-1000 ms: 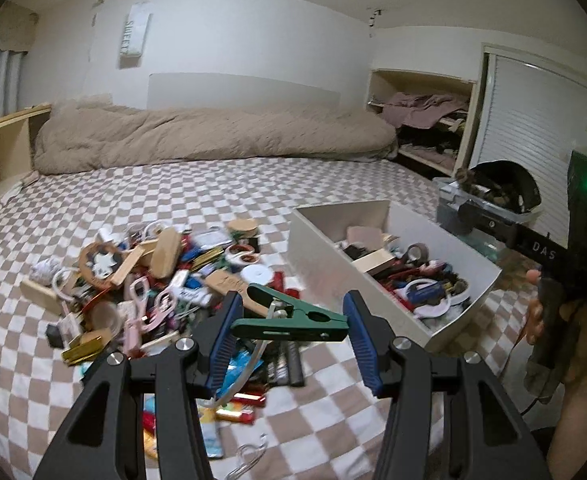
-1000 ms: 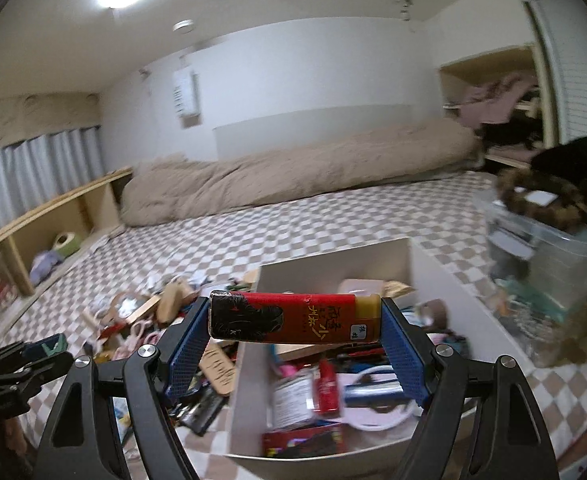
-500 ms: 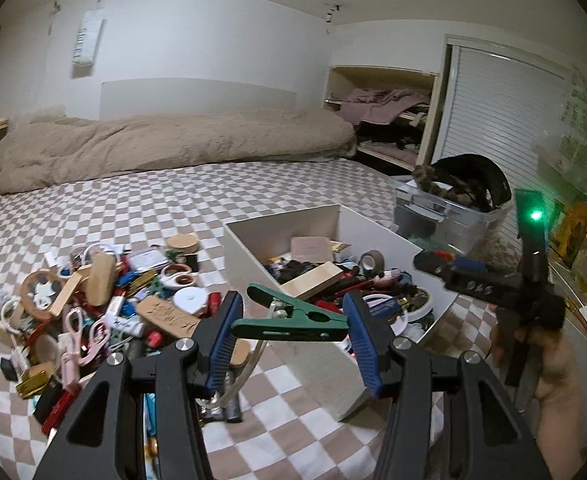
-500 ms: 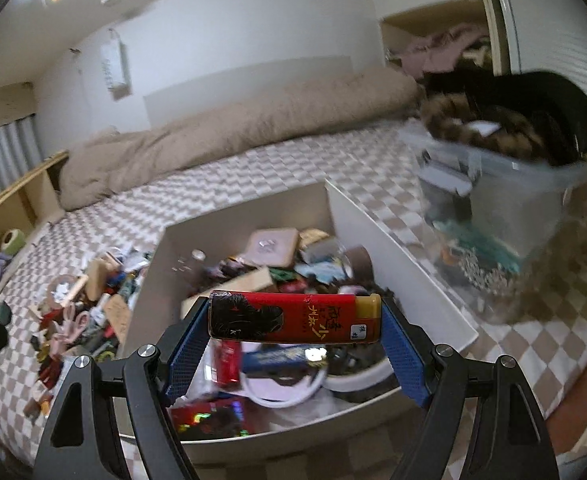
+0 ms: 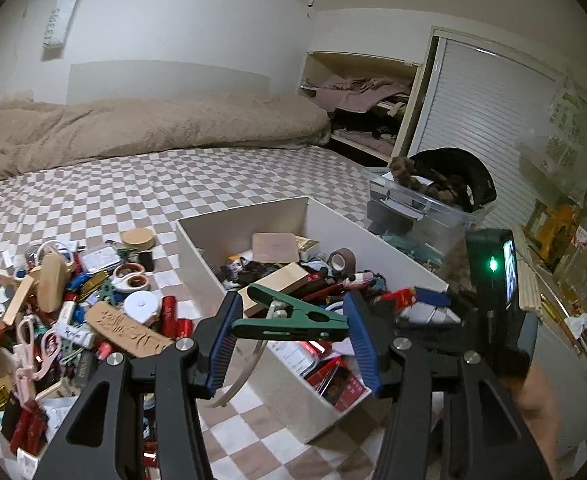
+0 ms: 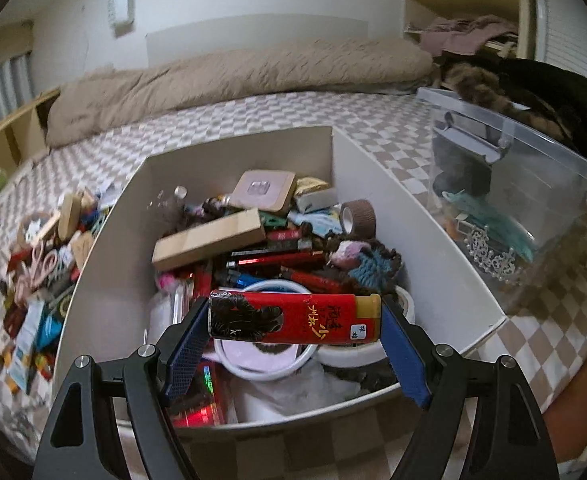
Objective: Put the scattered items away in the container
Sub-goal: 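Carry the red lighter with the right gripper over the white box, then lower the lighter into the box and open the right gripper, then release the green clip into the white box with the left gripper, then move both tools back from the box toward the pile, then lower the right tool toward the clear plastic scissors on the bed, then position the right gripper over the clear scissors while the left tool lowers toward the UV gel polish bottle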
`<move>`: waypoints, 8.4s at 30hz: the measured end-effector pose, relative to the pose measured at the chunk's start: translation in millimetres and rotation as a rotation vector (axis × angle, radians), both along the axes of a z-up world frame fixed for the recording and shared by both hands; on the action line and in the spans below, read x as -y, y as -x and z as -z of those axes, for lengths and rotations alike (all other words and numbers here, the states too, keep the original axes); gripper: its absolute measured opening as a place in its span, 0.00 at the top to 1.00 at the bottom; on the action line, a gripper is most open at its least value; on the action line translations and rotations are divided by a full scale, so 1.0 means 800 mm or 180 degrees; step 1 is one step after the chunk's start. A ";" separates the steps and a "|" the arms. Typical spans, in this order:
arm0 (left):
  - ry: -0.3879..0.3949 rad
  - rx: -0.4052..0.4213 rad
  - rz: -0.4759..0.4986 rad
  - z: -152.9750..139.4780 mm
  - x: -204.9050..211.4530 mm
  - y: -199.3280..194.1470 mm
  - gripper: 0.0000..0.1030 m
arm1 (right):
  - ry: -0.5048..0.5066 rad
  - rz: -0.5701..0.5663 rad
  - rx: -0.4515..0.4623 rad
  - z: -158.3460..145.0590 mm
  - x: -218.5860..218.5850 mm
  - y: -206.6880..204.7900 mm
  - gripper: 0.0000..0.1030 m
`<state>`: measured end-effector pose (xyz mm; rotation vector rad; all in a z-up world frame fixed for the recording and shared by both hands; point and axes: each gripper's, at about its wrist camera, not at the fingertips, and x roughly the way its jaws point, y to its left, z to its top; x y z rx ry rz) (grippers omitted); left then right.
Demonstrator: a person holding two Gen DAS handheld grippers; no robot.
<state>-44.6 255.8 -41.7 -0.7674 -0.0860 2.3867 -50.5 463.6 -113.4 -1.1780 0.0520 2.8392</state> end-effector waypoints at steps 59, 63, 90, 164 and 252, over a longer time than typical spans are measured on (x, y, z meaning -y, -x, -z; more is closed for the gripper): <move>0.2138 0.0224 0.1294 0.072 -0.117 0.073 0.08 | -0.0194 -0.0173 0.0065 -0.006 -0.001 -0.013 0.20; 0.2010 0.0265 0.1152 0.070 -0.111 0.074 0.02 | -0.0188 -0.0172 0.0052 -0.007 0.000 -0.013 0.20; 0.1445 0.0469 0.0692 0.065 -0.062 0.081 0.00 | -0.0341 -0.0094 -0.0190 -0.015 0.000 -0.018 0.00; 0.0891 0.0249 -0.0987 0.026 0.289 -0.025 0.00 | 0.0051 -0.1511 -0.0817 -0.043 0.251 -0.053 0.00; 0.1253 0.1298 -0.1862 0.169 0.438 0.027 0.00 | 0.0219 -0.3025 0.0317 0.094 0.359 -0.118 0.00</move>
